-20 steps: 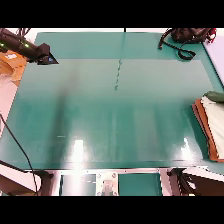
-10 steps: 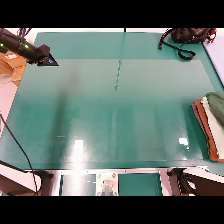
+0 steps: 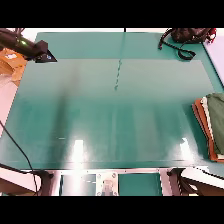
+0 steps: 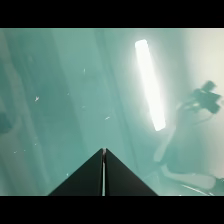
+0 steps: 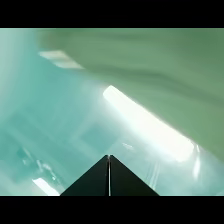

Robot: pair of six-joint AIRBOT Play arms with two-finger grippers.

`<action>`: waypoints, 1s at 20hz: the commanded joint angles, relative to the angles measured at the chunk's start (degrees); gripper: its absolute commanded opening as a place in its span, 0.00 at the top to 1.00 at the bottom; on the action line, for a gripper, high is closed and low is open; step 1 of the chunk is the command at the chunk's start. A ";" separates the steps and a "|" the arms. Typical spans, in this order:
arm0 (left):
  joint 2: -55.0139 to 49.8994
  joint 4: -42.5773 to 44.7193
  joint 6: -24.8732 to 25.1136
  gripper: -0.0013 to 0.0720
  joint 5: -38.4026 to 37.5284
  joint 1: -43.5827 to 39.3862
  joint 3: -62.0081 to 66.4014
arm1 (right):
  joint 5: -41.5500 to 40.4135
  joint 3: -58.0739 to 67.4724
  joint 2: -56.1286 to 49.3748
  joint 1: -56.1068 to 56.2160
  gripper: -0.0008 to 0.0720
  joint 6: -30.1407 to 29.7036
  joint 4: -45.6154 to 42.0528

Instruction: Fold the shirts.

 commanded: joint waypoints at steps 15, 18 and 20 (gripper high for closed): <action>35.52 7.43 -0.39 0.95 16.02 -9.25 -60.08 | -27.43 -33.90 11.85 62.47 0.97 -8.85 2.93; 35.52 7.32 -0.39 0.95 16.22 -9.25 -60.08 | -27.45 -33.90 11.85 62.66 0.97 -8.83 3.17; 35.52 7.30 -0.39 0.95 16.24 -9.25 -60.08 | -27.45 -33.90 11.85 62.69 0.97 -8.85 3.19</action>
